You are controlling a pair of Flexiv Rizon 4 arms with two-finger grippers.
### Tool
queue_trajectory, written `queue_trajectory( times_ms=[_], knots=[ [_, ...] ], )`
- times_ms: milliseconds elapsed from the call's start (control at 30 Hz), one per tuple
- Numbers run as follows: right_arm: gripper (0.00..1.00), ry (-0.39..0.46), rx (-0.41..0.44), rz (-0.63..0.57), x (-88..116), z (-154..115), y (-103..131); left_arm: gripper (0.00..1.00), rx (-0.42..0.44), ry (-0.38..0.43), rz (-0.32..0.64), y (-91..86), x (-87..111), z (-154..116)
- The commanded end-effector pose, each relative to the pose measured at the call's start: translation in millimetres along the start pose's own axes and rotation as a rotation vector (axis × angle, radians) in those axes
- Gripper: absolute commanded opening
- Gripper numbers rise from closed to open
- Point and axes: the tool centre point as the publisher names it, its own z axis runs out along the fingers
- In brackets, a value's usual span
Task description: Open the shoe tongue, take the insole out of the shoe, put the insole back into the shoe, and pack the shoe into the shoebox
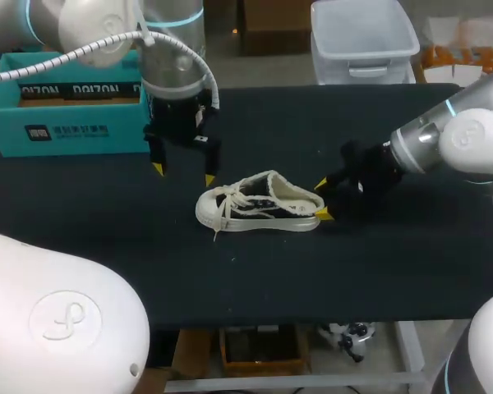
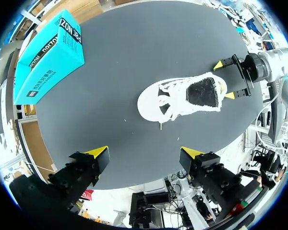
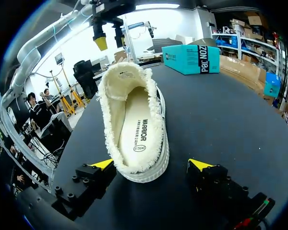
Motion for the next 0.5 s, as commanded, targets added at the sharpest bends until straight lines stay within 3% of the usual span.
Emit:
queue_trajectory(
  times_ms=[33, 500],
  knots=[
    [1.00, 0.008, -0.012, -0.001, -0.9, 5.8, -5.4, 1.00, -0.002, -0.002, 0.004, 0.1, 2.1, 2.4],
    [1.00, 0.026, -0.045, -0.015, 6.9, 8.2, -7.0, 1.00, -0.012, 0.005, 0.012, 1.1, 3.9, 8.6]
  ],
)
